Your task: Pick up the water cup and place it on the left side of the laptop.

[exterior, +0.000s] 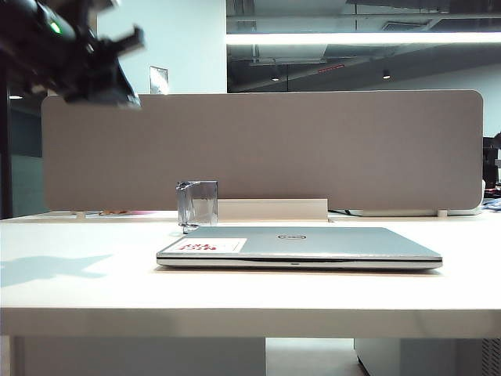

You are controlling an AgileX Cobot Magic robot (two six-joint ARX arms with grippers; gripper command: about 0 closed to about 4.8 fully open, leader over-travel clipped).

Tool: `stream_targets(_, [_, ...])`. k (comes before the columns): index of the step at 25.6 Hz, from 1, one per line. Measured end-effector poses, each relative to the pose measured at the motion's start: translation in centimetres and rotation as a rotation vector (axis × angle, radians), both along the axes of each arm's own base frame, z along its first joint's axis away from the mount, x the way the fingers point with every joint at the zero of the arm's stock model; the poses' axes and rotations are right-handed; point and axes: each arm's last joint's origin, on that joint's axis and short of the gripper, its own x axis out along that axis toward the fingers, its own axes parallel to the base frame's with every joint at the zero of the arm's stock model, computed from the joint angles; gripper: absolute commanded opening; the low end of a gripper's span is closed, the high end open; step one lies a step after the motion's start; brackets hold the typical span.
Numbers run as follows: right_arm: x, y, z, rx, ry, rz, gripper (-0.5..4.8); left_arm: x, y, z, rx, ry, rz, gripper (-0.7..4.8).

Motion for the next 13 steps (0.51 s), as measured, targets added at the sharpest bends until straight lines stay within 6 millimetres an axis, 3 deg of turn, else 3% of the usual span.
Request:
stream_targets(8, [0.0,-0.1,0.0,-0.002,0.0,-0.024,-0.01,5.8,-1.7,-1.6,0.019,0.047,0.018,-0.02])
stream_targets(13, [0.0,-0.1,0.0,-0.002,0.0,-0.025,-0.01,9.8,-2.9,-4.2,0.037,0.104,0.018,-0.02])
